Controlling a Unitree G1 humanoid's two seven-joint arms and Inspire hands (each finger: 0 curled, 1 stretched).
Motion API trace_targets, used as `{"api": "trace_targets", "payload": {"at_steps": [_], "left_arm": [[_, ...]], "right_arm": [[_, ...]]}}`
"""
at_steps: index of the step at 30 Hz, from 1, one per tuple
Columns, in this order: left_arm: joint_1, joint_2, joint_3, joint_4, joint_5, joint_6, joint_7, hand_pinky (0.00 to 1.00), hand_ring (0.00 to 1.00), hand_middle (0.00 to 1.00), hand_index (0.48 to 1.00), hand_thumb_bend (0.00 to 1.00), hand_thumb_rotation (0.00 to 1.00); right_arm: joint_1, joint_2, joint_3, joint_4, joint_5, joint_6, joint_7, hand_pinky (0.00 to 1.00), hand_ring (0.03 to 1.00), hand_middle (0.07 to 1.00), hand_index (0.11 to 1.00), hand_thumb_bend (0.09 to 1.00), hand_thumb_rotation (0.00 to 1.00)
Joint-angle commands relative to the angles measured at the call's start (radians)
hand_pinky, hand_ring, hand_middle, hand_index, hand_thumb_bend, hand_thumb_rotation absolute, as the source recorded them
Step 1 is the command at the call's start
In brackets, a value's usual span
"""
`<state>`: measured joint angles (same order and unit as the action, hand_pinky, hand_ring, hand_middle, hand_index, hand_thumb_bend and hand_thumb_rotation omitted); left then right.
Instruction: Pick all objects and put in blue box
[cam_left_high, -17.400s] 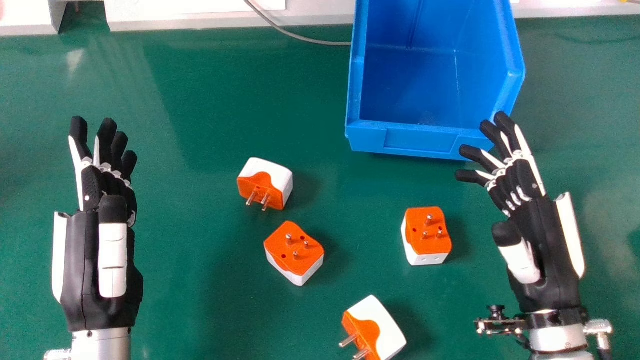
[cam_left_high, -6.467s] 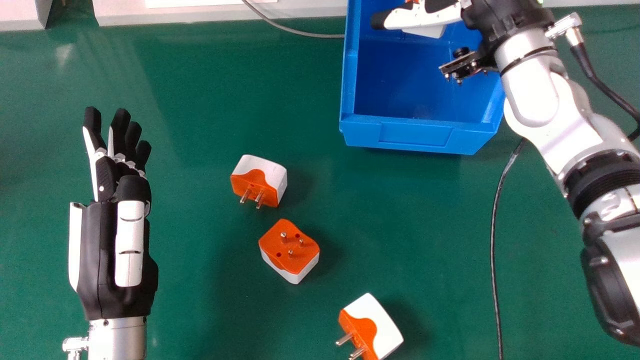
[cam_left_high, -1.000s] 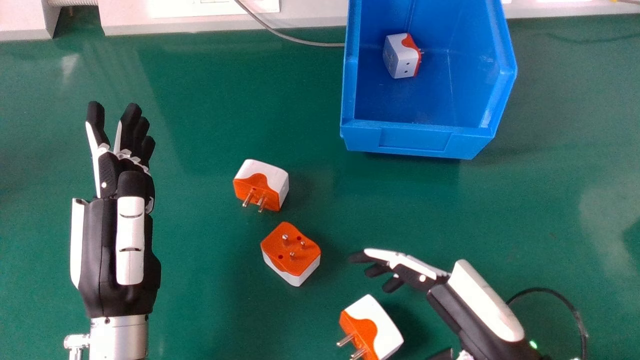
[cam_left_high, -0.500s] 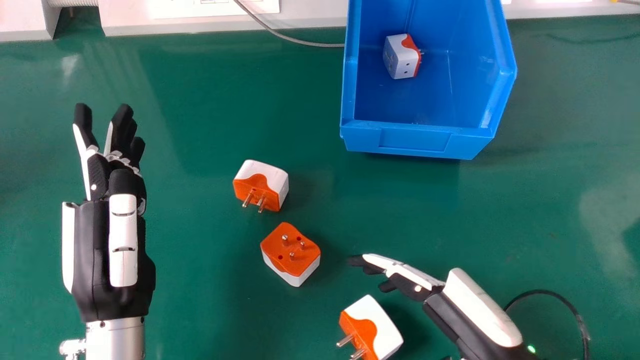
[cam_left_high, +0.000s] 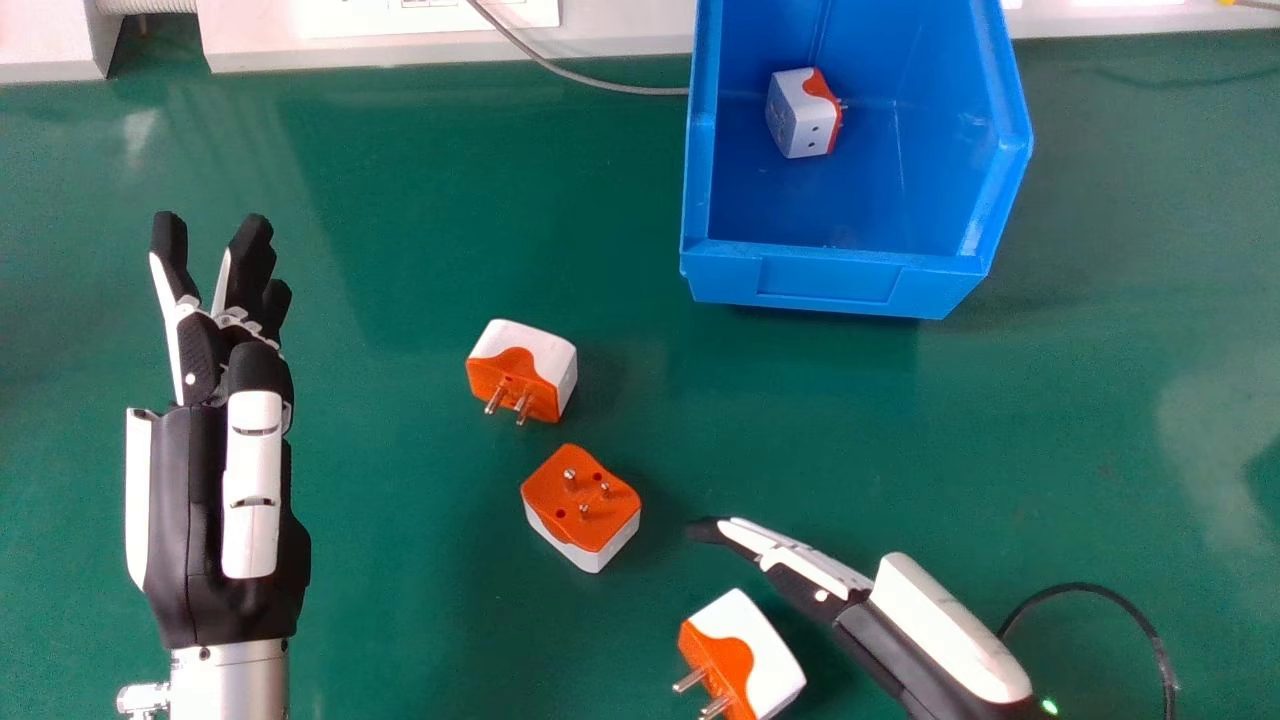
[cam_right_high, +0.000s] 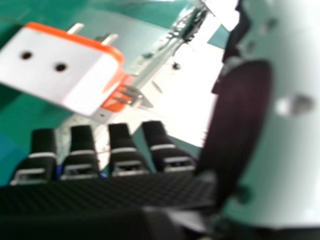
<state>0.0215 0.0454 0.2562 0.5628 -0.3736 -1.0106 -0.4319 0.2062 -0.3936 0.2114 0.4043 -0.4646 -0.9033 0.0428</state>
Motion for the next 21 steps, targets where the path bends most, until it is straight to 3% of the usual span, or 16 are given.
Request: {"api": "trace_targets", "payload": {"at_steps": [1,6,11,21], "left_arm": [[0.005,0.004,-0.002,-0.026,0.000,-0.002,0.004,1.00,0.99,0.96,0.908,0.46,0.83],[0.008,0.003,-0.002,-0.033,0.005,0.001,0.012,1.00,0.99,0.96,0.907,0.46,0.82],[0.005,0.006,-0.003,-0.031,-0.003,0.003,0.007,1.00,0.99,0.96,0.903,0.46,0.82],[0.019,0.008,0.000,-0.056,-0.008,0.013,0.006,1.00,1.00,0.96,0.903,0.46,0.82]], "right_arm": [[-0.015,-0.006,0.003,0.020,-0.007,0.001,-0.021,0.90,0.919,0.927,0.903,0.988,0.30],[-0.053,-0.013,0.003,0.096,-0.073,-0.002,-0.084,0.91,0.922,0.929,0.905,0.993,0.30],[-0.084,-0.016,0.012,0.151,-0.110,0.007,-0.139,0.89,0.918,0.928,0.905,0.997,0.31],[-0.149,-0.011,0.058,0.290,-0.165,0.006,-0.265,0.84,0.914,0.922,0.905,0.997,0.30]]}}
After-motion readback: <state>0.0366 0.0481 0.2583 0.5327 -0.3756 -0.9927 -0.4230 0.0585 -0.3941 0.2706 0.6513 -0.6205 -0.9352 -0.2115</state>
